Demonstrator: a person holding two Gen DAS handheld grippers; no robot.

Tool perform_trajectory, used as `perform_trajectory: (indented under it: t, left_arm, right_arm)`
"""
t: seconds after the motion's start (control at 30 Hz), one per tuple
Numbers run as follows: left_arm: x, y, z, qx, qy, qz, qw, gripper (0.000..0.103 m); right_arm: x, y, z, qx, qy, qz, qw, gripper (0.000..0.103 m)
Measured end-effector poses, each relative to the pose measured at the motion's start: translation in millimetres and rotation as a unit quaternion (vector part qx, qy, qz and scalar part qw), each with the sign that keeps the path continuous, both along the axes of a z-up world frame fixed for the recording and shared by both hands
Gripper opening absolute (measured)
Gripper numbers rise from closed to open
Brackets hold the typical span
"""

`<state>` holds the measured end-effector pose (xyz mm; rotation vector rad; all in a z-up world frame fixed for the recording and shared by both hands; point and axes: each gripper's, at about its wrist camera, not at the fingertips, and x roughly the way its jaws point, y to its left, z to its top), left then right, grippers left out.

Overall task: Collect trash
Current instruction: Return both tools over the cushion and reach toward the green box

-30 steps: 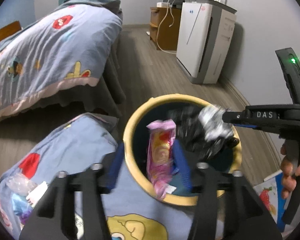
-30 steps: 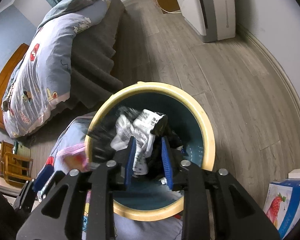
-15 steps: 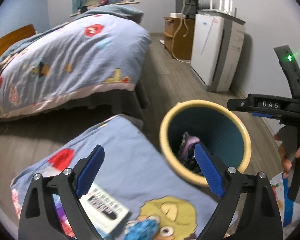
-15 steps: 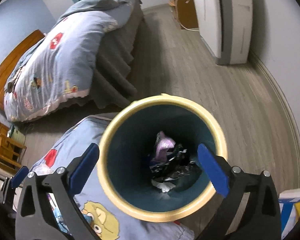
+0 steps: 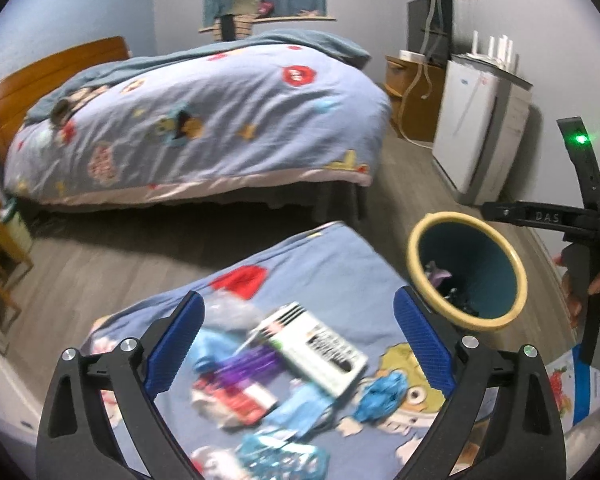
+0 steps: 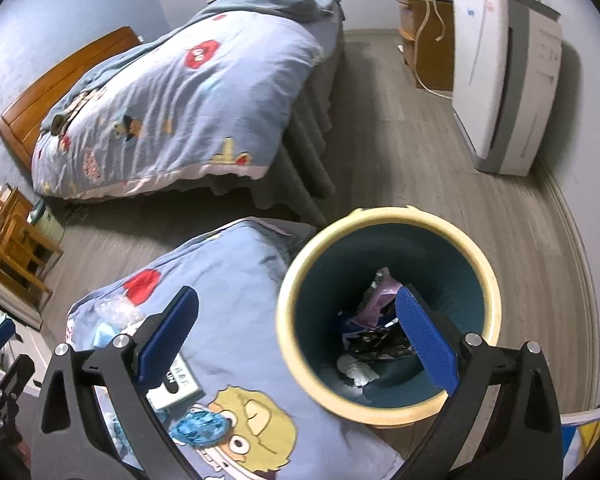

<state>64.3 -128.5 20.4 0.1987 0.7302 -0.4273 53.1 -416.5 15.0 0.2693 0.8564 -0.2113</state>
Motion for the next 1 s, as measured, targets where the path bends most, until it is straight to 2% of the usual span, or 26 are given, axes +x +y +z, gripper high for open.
perform_trajectory:
  t: [0.2,0.5,0.77,1.0]
  left_arm:
    - [-5.9,45.6,-9.5,-0.013,0.013,0.046,0.9988,0.095]
    - [-2.3,88.0,-11.4,-0.016,0.012,0.082,0.9964,0.095]
    - [7.5,113.8,-30.2,0.008,0.031,0.087,0.9957,0.095]
    - [25.4,125.0,-57.4,0.031,0.057,0.094,0.9935,0.095]
  right_arm:
    - [4.8,41.2,0.9,-0.022,0.007,0.042,0.999,0.097]
    - [18.2,87.9,-15.8,-0.020,0.028,0.080,0.996,0.097]
    - [38.8,123.2,-51.4,-0.019,0.067,0.107,0.992,0.097]
    - [56.9,153.6,-86.0,-0.045,0.102,0.151,0.982,0.097]
